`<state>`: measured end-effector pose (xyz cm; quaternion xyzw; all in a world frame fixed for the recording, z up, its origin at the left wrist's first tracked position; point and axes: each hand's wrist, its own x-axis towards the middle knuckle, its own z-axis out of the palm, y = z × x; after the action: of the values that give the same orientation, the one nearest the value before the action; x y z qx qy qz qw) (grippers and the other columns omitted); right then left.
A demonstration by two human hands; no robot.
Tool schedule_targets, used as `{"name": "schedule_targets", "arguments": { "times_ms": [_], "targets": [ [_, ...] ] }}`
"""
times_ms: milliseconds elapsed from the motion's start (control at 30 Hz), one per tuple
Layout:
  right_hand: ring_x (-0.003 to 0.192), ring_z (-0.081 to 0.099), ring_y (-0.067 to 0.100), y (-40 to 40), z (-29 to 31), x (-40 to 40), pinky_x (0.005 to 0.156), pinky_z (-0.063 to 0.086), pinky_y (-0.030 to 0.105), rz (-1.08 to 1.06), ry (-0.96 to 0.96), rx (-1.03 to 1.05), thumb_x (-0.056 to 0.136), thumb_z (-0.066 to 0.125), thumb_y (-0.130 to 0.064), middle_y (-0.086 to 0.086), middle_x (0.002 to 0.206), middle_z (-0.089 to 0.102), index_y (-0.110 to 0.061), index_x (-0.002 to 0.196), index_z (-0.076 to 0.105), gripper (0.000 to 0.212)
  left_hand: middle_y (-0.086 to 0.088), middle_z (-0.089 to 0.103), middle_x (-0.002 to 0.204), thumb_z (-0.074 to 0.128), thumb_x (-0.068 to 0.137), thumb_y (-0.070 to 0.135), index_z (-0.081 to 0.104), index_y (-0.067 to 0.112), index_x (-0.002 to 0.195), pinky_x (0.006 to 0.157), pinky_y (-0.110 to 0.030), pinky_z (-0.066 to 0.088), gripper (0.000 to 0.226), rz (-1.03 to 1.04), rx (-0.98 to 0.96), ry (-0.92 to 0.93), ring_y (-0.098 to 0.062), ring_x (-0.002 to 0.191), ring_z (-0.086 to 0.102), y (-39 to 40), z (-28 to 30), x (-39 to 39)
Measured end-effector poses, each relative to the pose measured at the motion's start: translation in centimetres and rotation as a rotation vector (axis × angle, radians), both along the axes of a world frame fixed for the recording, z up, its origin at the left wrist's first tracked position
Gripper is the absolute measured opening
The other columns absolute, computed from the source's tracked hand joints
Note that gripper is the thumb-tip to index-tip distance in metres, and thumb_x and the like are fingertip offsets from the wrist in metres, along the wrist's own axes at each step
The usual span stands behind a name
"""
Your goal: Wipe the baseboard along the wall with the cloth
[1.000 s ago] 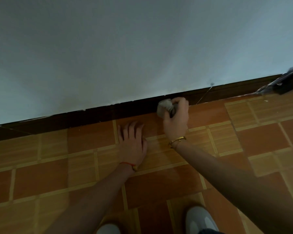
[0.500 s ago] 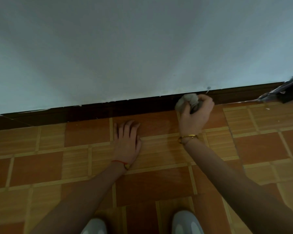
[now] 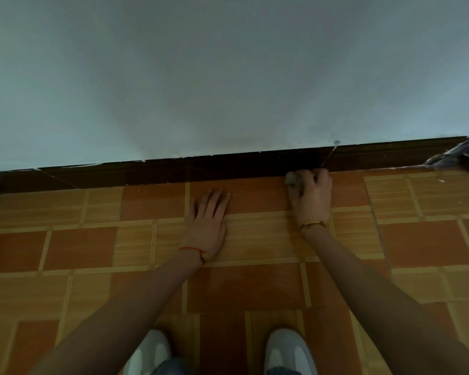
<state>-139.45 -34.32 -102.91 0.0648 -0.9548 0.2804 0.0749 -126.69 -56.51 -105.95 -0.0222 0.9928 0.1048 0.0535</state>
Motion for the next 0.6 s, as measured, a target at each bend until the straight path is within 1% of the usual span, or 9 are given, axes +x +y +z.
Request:
{"name": "schedule_targets", "arguments": {
  "times_ms": [67,100,167,267,333,400,467,533,600],
  "targets": [
    [0.101,0.046,0.032,0.5,0.1,0.0,0.082,0.048,0.044,-0.113,-0.038,-0.028,0.080,0.064,-0.002,0.018,0.114,0.047,-0.007,0.115,0.061,0.035,-0.008,0.028,0.163,0.020,0.098,0.036,0.023,0.017,0.159,0.121,-0.061,0.020,0.064,0.011,0.025,-0.022,-0.030,0.152,0.022,0.2,0.4,0.1],
    [0.102,0.045,0.032,0.3,0.2,0.1,0.083,0.047,0.044,-0.128,-0.055,-0.040,0.082,0.064,-0.005,0.018,0.116,0.046,-0.007,0.116,0.060,0.034,-0.007,0.026,0.164,0.017,0.098,0.038,0.022,0.018,0.159,0.122,-0.060,0.017,0.065,0.015,0.040,-0.035,-0.029,0.153,0.019,0.3,0.6,0.1],
    [0.106,0.043,0.032,-1.0,0.3,0.7,0.088,0.046,0.044,-0.073,-0.092,-0.042,0.086,0.062,-0.015,0.017,0.120,0.044,-0.007,0.118,0.058,0.033,-0.006,0.023,0.165,0.015,0.096,0.041,0.020,0.019,0.160,0.122,-0.060,0.013,0.068,0.029,0.073,-0.044,-0.027,0.154,0.014,0.5,0.9,0.1],
    [0.108,0.042,0.032,-3.9,0.3,2.3,0.094,0.041,0.042,0.110,-0.104,-0.026,0.092,0.053,-0.026,0.018,0.122,0.045,-0.005,0.119,0.057,0.035,-0.008,0.031,0.161,0.023,0.095,0.042,0.030,0.016,0.157,0.122,-0.062,0.013,0.067,0.091,0.129,0.007,-0.027,0.151,0.017,1.4,0.9,-0.1],
    [0.106,0.045,0.033,-5.1,0.1,2.8,0.092,0.042,0.041,0.177,-0.073,-0.019,0.094,0.048,-0.028,0.019,0.119,0.048,-0.003,0.116,0.059,0.035,-0.009,0.039,0.155,0.028,0.096,0.040,0.039,0.014,0.151,0.120,-0.064,0.016,0.062,0.144,0.153,0.069,-0.027,0.147,0.021,2.1,0.6,-0.4],
    [0.103,0.047,0.034,-4.9,-0.2,2.7,0.089,0.045,0.043,0.199,-0.047,0.017,0.092,0.053,-0.024,0.020,0.117,0.050,-0.004,0.115,0.060,0.032,-0.010,0.043,0.152,0.031,0.096,0.038,0.044,0.014,0.146,0.118,-0.066,0.020,0.057,0.187,0.151,0.115,-0.028,0.144,0.026,2.5,0.2,-0.6],
    [0.098,0.047,0.035,-3.7,-0.5,2.4,0.083,0.046,0.043,0.206,-0.036,0.070,0.089,0.060,-0.023,0.020,0.114,0.051,-0.008,0.118,0.061,0.033,-0.009,0.045,0.150,0.034,0.096,0.036,0.046,0.014,0.144,0.117,-0.066,0.020,0.054,0.200,0.136,0.144,-0.029,0.142,0.031,2.7,-0.3,-0.6],
    [0.095,0.047,0.034,-2.5,-0.5,2.2,0.077,0.045,0.041,0.163,-0.033,0.127,0.086,0.063,-0.027,0.018,0.111,0.052,-0.011,0.117,0.061,0.035,-0.008,0.044,0.151,0.036,0.097,0.035,0.046,0.014,0.144,0.117,-0.065,0.020,0.053,0.193,0.111,0.173,-0.029,0.143,0.033,2.7,-0.8,-0.4],
    [0.095,0.046,0.032,-1.7,-0.5,2.1,0.078,0.046,0.041,0.075,-0.038,0.125,0.084,0.066,-0.026,0.017,0.110,0.050,-0.010,0.116,0.061,0.036,-0.008,0.042,0.153,0.035,0.099,0.035,0.044,0.014,0.146,0.118,-0.065,0.020,0.053,0.181,0.090,0.190,-0.030,0.144,0.034,2.6,-1.2,-0.2]
  ]
}}
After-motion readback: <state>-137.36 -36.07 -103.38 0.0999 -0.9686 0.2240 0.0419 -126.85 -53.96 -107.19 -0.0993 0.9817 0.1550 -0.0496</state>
